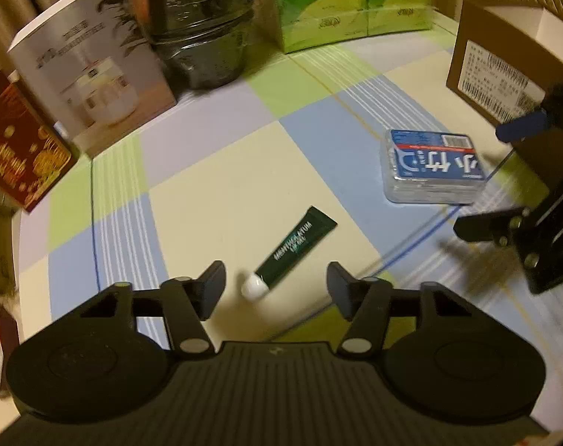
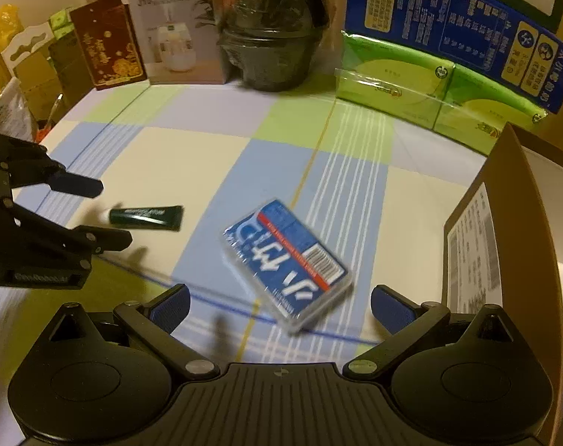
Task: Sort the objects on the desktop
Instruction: 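Grasp the green lip gel tube with the left tool while the right tool grasps the toothpick box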
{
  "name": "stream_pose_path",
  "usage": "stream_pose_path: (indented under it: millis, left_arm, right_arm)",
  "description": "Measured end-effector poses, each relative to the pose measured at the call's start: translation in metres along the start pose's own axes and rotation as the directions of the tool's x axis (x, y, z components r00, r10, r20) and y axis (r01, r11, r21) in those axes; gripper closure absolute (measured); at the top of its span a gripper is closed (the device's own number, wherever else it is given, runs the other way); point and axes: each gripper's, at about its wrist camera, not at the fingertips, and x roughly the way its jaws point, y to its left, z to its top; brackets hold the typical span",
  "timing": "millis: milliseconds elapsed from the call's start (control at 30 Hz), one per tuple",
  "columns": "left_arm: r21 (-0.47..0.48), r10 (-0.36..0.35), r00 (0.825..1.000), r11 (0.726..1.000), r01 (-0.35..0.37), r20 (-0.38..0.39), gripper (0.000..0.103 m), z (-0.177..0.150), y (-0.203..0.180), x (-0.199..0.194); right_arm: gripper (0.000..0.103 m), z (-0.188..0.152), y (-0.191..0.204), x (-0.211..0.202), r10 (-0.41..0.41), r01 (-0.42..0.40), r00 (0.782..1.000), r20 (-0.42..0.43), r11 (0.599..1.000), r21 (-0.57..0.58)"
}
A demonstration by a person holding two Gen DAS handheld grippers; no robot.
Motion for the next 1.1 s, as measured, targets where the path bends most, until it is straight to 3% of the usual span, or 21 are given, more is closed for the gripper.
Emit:
stream_pose_path:
  millis: [100, 333, 567, 667, 833, 900, 1100]
  left_arm:
    - [-0.005, -0.016, 1.000, 1.000, 0.016, -0.016, 0.064, 0.002, 0.003, 0.014]
    - [-0.118, -0.117, 0.993, 0.986, 0.116, -0.006, 0.089, 0.006, 0.020, 0.023]
    - [-0.212, -0.120, 0.993, 0.971, 0.115, -0.013, 0.089, 0.011, 0.024, 0.025]
    - [-0.225, -0.118, 0.993, 0.968, 0.111, -0.016, 0.089, 0.011, 0.024, 0.026]
    - [-0.228, -0.115, 0.993, 0.968, 0.107, -0.022, 0.089, 0.011, 0.023, 0.026]
    - [-0.235, -0.119, 0.993, 0.966, 0.110, -0.023, 0.090, 0.011, 0.023, 0.025]
    - [-0.280, -0.146, 0.989, 0.951, 0.132, -0.028, 0.090, 0.002, 0.019, 0.019]
  right_arm:
    - [0.002, 0.005, -0.004, 0.006, 0.005, -0.005, 1.000, 0.000, 1.000, 0.004]
    - [0.002, 0.012, -0.007, 0.020, 0.023, -0.023, 1.000, -0.003, 1.000, -0.015]
    - [0.003, 0.014, -0.007, 0.034, 0.028, -0.029, 1.000, -0.011, 0.998, -0.053]
    - [0.025, 0.012, -0.007, 0.038, 0.031, -0.032, 0.999, -0.016, 0.998, -0.062]
    - [0.033, 0.009, -0.005, 0.033, 0.021, -0.021, 1.000, -0.004, 0.998, -0.065]
    - [0.042, 0.008, -0.004, 0.030, 0.020, -0.021, 1.000, -0.010, 0.998, -0.060]
    - [0.045, -0.007, 0.004, 0.016, 0.037, -0.038, 0.999, -0.037, 0.999, -0.037]
